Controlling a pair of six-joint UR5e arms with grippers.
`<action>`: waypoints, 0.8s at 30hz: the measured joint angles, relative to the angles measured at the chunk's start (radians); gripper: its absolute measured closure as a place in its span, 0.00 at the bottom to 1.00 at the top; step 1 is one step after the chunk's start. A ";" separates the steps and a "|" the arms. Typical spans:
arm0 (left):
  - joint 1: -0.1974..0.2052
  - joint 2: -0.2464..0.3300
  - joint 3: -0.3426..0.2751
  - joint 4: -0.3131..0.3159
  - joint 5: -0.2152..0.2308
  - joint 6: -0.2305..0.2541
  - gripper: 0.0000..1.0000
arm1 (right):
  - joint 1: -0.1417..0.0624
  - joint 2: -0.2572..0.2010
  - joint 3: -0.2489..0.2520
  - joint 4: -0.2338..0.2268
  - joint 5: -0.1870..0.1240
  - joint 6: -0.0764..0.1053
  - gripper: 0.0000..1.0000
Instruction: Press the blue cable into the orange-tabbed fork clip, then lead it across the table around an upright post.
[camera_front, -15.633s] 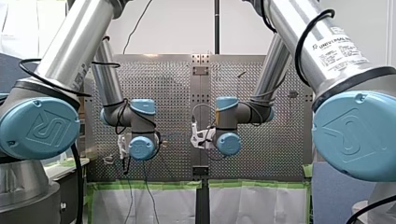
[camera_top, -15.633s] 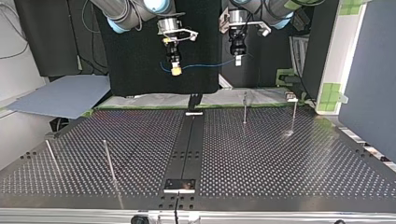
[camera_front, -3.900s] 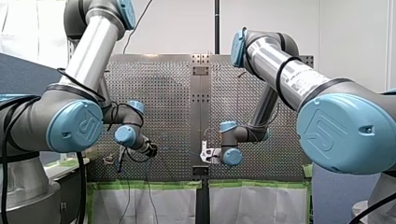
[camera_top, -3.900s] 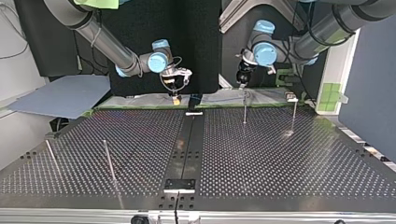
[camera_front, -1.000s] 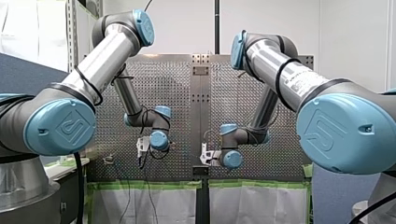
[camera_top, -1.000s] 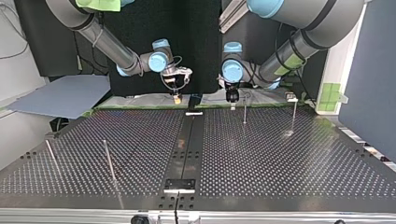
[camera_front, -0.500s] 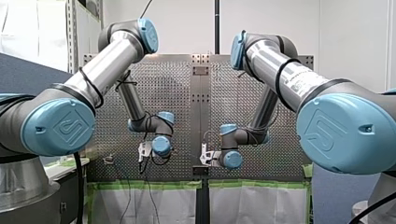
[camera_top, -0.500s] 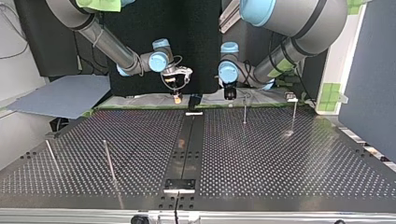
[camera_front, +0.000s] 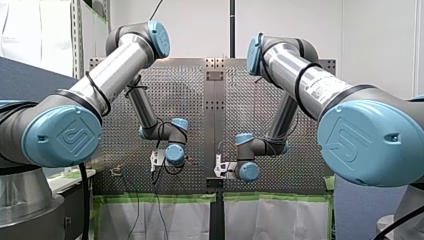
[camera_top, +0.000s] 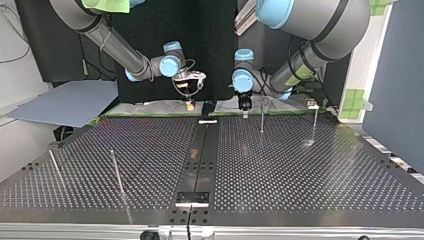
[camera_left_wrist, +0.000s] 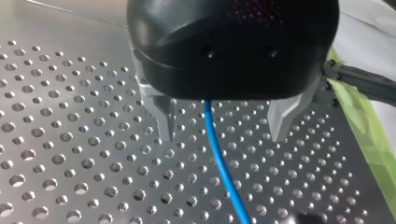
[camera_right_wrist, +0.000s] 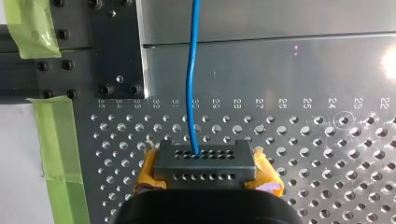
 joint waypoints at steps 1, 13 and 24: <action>0.000 0.000 0.000 0.000 0.000 0.001 0.00 | 0.000 0.000 0.000 0.000 0.000 0.000 1.00; 0.000 0.000 0.001 0.004 -0.015 0.050 0.25 | -0.001 0.001 0.000 0.001 0.000 0.000 1.00; -0.006 0.000 0.001 0.002 -0.078 0.069 1.00 | -0.001 0.003 0.000 -0.001 0.000 0.000 1.00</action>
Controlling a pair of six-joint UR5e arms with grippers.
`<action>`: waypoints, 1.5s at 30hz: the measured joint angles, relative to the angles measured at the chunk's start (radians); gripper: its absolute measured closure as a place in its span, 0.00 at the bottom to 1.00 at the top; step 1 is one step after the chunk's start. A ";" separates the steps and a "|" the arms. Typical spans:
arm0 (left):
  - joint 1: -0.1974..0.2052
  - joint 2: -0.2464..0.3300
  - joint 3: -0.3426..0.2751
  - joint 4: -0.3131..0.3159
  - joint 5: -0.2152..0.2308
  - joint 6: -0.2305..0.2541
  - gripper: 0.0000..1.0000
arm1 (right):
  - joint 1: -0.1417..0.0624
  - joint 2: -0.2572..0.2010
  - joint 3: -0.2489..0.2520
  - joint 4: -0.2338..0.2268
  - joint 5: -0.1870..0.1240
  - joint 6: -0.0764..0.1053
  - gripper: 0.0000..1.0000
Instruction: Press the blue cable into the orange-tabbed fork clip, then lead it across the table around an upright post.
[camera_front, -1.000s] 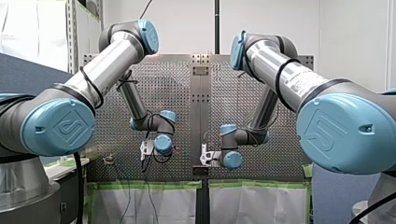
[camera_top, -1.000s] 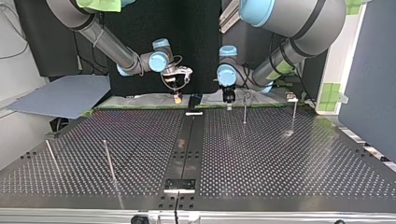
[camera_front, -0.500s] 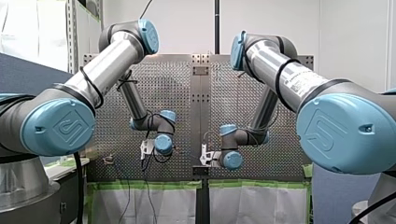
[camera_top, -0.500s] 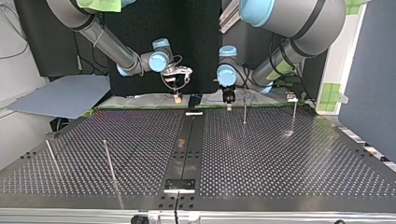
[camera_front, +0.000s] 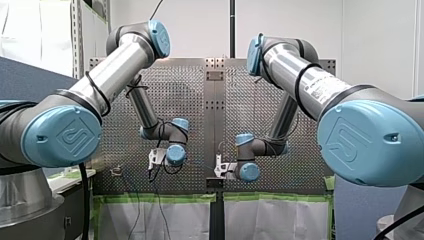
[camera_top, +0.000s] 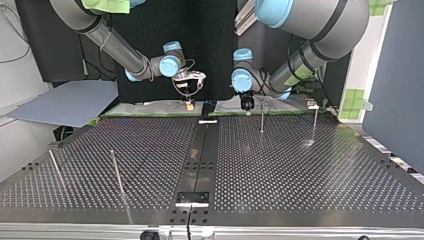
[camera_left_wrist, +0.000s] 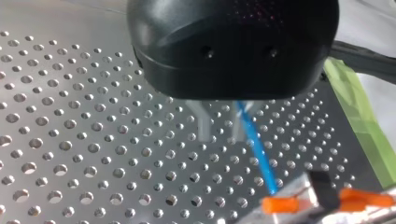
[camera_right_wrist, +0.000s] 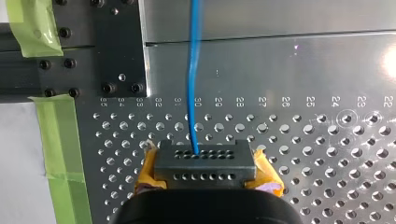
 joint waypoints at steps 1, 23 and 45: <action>0.000 0.000 0.000 0.000 -0.002 0.001 1.00 | 0.000 0.000 0.000 0.000 0.000 0.000 1.00; -0.016 0.006 0.027 -0.047 -0.004 0.011 1.00 | 0.000 -0.004 -0.034 0.059 0.009 -0.019 1.00; -0.069 0.148 0.038 -0.084 0.009 0.001 1.00 | -0.014 -0.194 -0.045 0.207 0.036 -0.037 1.00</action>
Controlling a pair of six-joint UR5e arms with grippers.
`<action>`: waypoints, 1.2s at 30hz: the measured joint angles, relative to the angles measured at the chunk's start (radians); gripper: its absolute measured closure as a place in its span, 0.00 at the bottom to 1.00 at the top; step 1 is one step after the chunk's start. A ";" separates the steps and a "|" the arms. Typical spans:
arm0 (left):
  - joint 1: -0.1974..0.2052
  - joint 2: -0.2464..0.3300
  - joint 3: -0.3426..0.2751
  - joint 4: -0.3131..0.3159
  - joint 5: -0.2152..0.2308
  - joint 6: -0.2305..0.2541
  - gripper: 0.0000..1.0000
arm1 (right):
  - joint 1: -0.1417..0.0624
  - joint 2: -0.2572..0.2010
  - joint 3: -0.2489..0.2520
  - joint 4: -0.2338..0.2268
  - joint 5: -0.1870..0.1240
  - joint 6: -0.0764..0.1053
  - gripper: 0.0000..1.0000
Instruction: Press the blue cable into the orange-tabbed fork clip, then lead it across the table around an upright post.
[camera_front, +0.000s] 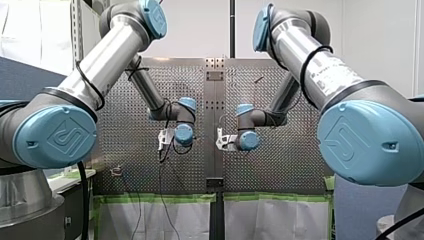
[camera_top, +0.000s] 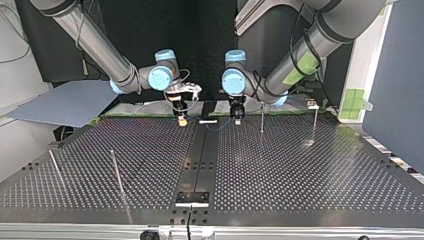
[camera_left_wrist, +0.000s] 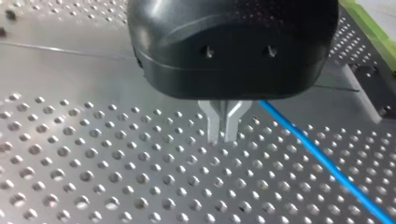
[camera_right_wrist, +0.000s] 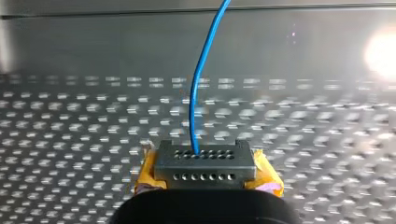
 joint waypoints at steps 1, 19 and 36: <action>-0.002 0.004 0.000 0.000 0.000 0.000 1.00 | 0.000 -0.009 0.000 0.002 0.000 0.000 1.00; -0.047 0.060 0.061 -0.070 -0.014 -0.012 1.00 | -0.007 -0.167 0.000 0.031 0.005 0.005 1.00; -0.066 0.172 0.083 -0.092 -0.013 -0.031 1.00 | -0.015 -0.230 0.000 0.042 0.013 0.007 1.00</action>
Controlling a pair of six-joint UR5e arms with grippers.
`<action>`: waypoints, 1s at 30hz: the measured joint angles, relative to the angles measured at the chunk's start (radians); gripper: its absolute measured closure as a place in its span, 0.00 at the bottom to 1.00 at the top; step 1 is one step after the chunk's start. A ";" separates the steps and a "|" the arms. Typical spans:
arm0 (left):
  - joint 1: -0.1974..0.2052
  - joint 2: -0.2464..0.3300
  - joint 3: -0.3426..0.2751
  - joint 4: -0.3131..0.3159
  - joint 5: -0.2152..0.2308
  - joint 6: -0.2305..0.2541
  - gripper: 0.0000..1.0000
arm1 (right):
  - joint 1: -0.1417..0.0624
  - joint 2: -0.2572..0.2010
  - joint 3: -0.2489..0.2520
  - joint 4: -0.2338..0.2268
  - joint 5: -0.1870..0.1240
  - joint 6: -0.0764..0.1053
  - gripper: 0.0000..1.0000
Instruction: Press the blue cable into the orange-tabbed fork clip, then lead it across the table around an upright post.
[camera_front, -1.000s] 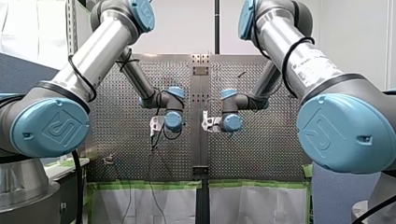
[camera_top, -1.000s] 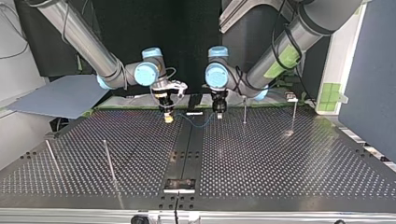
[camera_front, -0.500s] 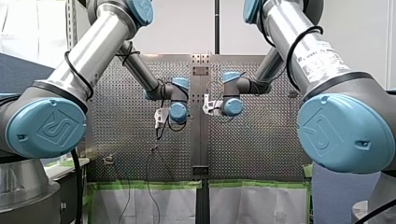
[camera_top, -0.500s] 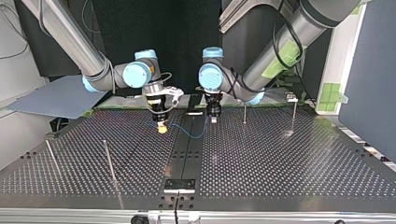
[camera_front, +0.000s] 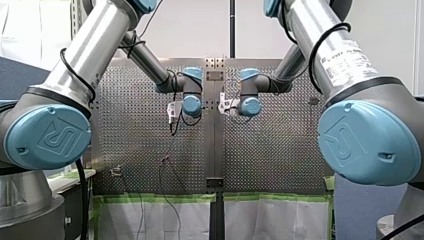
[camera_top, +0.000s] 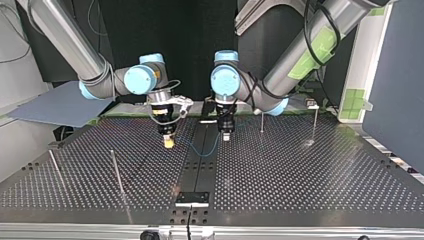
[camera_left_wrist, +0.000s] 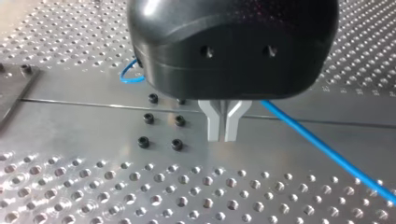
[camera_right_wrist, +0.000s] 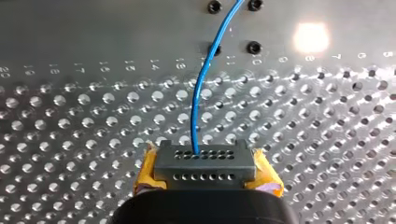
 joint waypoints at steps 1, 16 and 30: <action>-0.001 0.000 0.002 -0.001 0.000 0.000 1.00 | 0.000 -0.003 0.000 0.000 0.000 0.000 1.00; -0.018 0.006 0.067 -0.070 -0.001 0.002 1.00 | -0.008 -0.066 -0.003 0.003 0.004 0.001 1.00; -0.022 0.050 0.095 -0.094 -0.002 -0.004 1.00 | -0.012 -0.133 -0.028 0.036 0.003 0.001 1.00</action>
